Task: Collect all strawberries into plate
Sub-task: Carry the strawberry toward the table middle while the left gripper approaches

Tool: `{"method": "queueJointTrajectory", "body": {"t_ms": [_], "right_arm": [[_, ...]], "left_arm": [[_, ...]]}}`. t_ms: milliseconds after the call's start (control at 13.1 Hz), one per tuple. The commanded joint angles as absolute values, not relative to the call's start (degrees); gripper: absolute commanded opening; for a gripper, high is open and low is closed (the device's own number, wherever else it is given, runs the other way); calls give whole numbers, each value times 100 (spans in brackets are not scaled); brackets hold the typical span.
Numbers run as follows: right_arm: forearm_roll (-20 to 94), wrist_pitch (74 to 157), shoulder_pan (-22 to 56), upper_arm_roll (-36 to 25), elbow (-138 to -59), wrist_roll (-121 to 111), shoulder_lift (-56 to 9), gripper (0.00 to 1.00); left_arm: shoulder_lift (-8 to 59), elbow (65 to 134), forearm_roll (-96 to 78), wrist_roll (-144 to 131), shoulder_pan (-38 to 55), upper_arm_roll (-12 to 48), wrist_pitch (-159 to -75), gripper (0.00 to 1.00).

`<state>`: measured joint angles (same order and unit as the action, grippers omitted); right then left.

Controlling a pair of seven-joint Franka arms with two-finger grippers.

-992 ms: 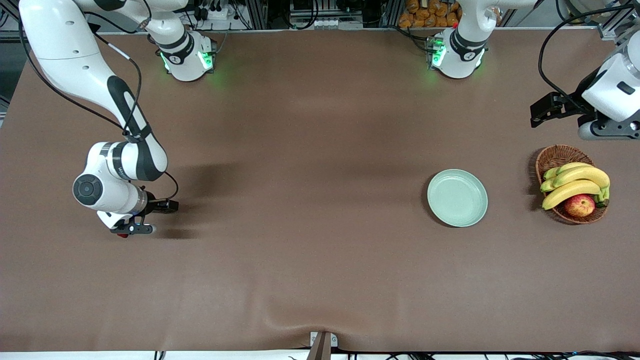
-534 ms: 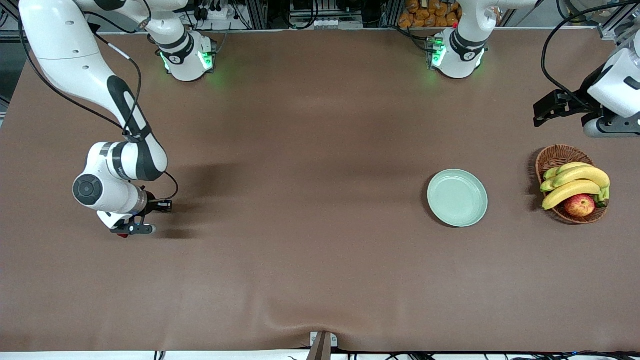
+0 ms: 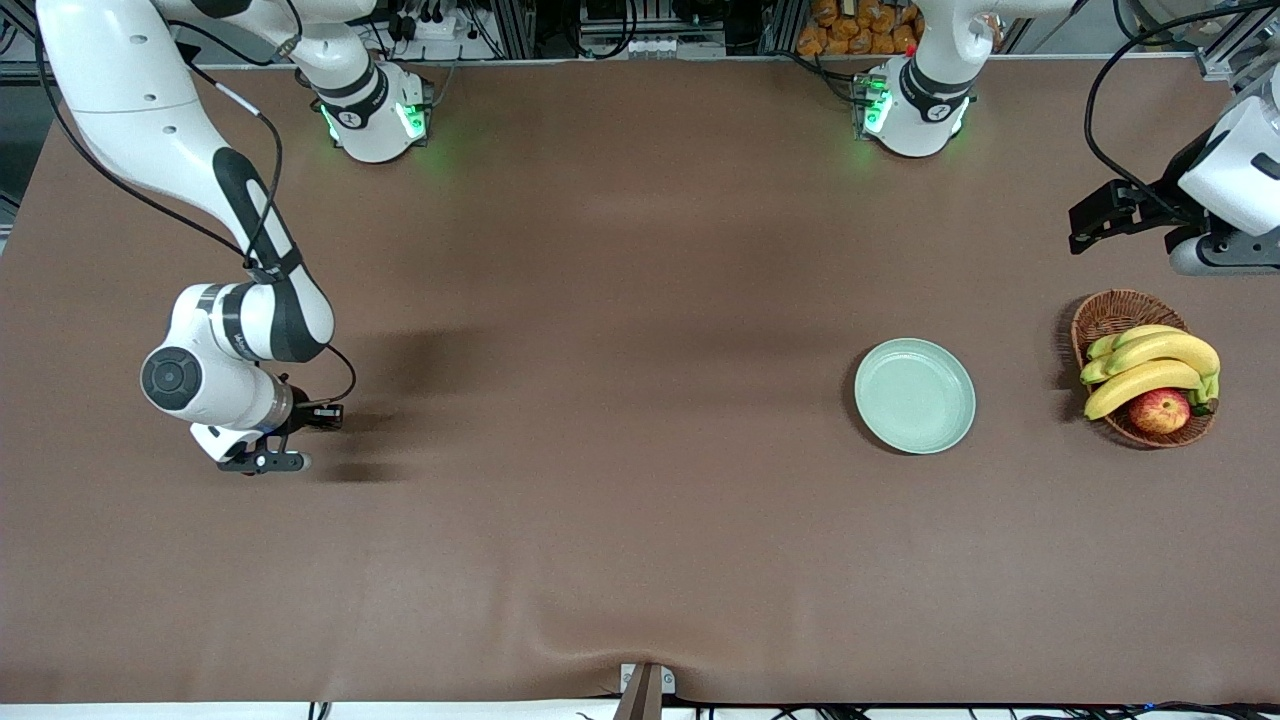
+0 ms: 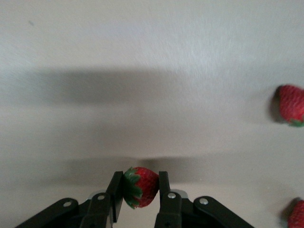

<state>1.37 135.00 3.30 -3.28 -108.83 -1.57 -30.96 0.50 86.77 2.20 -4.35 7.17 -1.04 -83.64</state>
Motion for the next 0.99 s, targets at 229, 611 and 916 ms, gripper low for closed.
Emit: {"method": "queueJointTrajectory", "body": {"t_ms": [229, 611, 916], "right_arm": [[211, 13184, 536, 235, -10232, -255, -2883, 0], [649, 13192, 1254, 659, -9459, 269, -3128, 0], [668, 13219, 2125, 668, -9019, 1755, -3453, 0]], "left_arm": [[44, 8561, 308, -378, 686, -123, -8332, 100], [44, 8411, 299, -440, 668, -123, -8332, 100], [61, 8420, 264, -431, 580, -114, -8332, 100]]}}
